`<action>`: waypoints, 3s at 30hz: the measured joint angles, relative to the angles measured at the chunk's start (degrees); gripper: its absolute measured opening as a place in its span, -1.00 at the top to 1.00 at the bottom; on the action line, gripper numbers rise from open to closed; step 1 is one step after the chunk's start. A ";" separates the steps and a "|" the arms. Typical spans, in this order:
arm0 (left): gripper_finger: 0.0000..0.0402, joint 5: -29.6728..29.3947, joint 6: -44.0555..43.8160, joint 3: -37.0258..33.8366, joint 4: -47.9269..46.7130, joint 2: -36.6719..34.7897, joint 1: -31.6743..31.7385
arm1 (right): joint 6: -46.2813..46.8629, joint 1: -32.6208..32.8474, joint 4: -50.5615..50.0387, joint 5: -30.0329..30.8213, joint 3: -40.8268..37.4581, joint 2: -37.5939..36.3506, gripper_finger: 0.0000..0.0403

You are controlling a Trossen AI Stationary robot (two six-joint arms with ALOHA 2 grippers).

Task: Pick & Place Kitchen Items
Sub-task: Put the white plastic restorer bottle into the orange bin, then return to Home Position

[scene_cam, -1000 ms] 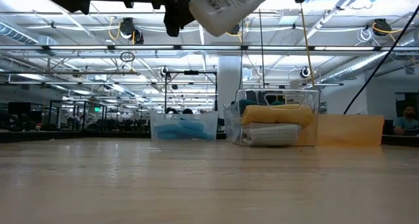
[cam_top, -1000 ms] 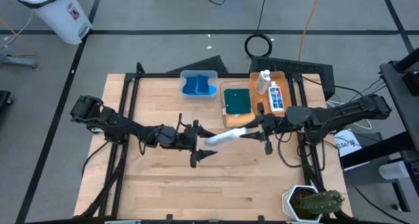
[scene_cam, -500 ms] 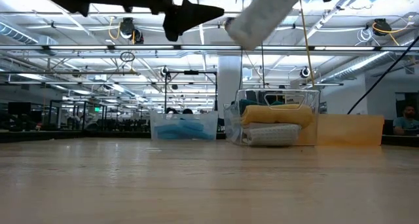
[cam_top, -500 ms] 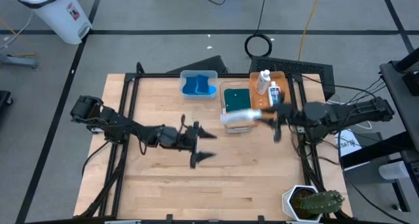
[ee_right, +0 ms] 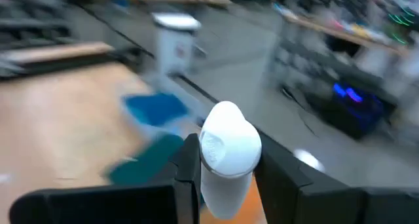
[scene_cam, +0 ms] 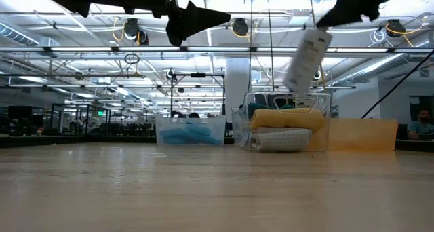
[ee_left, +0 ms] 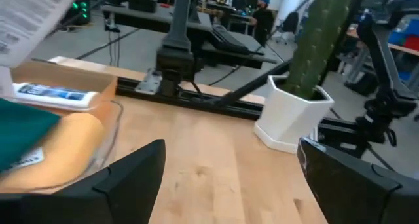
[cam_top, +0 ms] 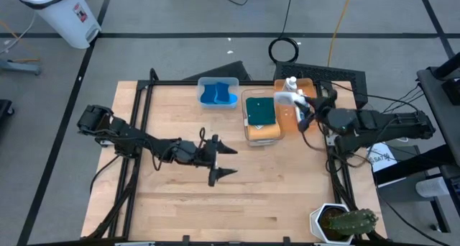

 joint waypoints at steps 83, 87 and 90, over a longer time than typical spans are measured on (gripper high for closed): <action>-0.74 -9.60 8.91 -36.41 -50.13 -89.22 1.44 | -4.49 -25.58 15.40 -44.18 -32.55 -37.28 -0.40; -0.74 -10.02 9.03 -36.59 -51.12 -89.13 1.44 | -6.33 -25.58 24.00 -44.03 -37.69 -37.28 -0.41; -0.74 -11.78 8.67 -36.59 -52.70 -89.13 1.44 | -6.37 -25.58 28.16 -44.02 -40.54 -37.26 -0.40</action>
